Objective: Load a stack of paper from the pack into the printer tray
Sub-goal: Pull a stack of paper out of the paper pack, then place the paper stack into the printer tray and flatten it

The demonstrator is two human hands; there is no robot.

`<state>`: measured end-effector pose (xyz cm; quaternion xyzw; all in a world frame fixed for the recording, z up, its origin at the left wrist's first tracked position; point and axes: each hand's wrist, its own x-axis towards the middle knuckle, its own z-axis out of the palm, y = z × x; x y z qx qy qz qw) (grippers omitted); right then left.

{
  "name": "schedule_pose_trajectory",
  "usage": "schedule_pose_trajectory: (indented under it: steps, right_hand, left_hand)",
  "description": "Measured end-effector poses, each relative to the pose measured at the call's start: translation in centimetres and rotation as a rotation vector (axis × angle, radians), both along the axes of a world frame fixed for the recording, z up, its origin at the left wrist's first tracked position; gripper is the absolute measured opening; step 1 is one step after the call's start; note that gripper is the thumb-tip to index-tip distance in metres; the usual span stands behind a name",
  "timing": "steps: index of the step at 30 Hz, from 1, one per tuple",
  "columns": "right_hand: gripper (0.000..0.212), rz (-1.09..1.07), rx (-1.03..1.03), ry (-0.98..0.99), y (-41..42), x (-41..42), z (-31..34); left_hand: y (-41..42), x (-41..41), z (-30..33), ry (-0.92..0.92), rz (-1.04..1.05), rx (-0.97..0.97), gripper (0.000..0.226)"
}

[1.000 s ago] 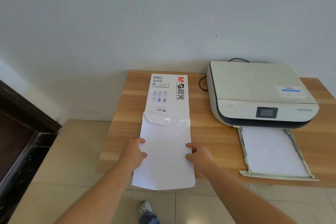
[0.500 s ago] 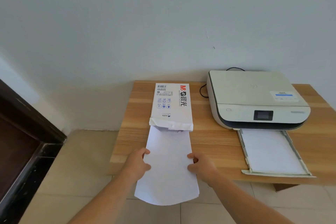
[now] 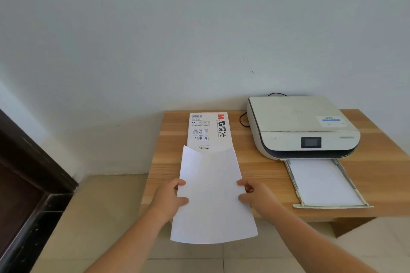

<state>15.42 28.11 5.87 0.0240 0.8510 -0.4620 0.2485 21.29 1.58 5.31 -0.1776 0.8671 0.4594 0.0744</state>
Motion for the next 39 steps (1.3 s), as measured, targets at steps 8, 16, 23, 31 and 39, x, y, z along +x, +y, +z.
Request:
schedule_pose_trajectory:
  steps: [8,16,23,31,39]
  right_hand:
    - [0.044,-0.052,0.041,0.170,1.1,-0.8,3.8]
    - [0.048,-0.110,0.029,0.226,4.6,-2.2,6.2]
    - [0.050,-0.112,0.038,0.242,10.4,-3.9,6.4]
    - [0.050,-0.110,0.014,0.245,18.6,-6.2,7.5]
    - [0.049,-0.117,-0.009,0.280,25.3,-8.0,7.9]
  left_hand:
    - [1.8,-2.3,3.0,0.107,-0.030,-0.023,0.052]
    - [6.0,-4.9,5.2,0.187,-0.047,-0.040,0.051]
    - [11.7,-6.6,5.7,0.193,-0.058,-0.102,0.054]
    - [20.1,-8.3,6.3,0.185,-0.034,-0.115,0.057]
    - [26.5,-9.9,6.8,0.238,-0.020,-0.102,0.056]
